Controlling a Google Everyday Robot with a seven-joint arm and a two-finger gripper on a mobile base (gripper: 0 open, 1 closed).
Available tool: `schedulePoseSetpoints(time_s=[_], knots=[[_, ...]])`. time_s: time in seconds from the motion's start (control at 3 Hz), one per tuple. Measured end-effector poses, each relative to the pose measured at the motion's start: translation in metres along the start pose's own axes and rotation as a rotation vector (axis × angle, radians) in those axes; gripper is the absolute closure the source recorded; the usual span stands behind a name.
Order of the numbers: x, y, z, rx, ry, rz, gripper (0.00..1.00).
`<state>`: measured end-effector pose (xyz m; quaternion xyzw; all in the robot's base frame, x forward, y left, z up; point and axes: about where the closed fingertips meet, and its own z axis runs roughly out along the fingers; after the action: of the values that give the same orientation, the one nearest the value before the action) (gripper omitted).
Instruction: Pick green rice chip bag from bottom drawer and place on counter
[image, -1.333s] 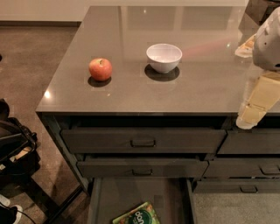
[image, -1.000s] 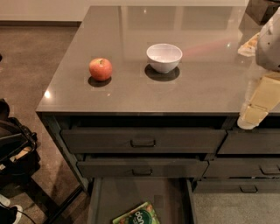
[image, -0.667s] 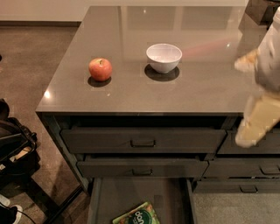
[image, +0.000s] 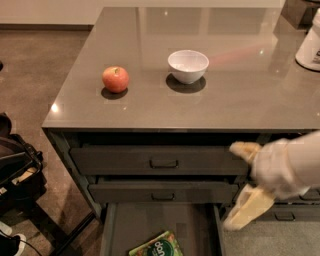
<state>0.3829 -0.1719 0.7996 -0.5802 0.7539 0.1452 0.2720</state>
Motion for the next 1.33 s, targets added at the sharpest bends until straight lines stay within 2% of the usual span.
schedulePoseSetpoints(time_s=[0.33, 0.67, 1.0, 1.33], knots=[[0.008, 0.021, 0.039, -0.032, -0.102, 0.096, 0.00], [0.008, 0.021, 0.039, -0.032, -0.102, 0.097, 0.00], [0.012, 0.028, 0.060, -0.018, -0.152, 0.116, 0.00], [0.011, 0.045, 0.112, -0.003, -0.324, 0.163, 0.00]])
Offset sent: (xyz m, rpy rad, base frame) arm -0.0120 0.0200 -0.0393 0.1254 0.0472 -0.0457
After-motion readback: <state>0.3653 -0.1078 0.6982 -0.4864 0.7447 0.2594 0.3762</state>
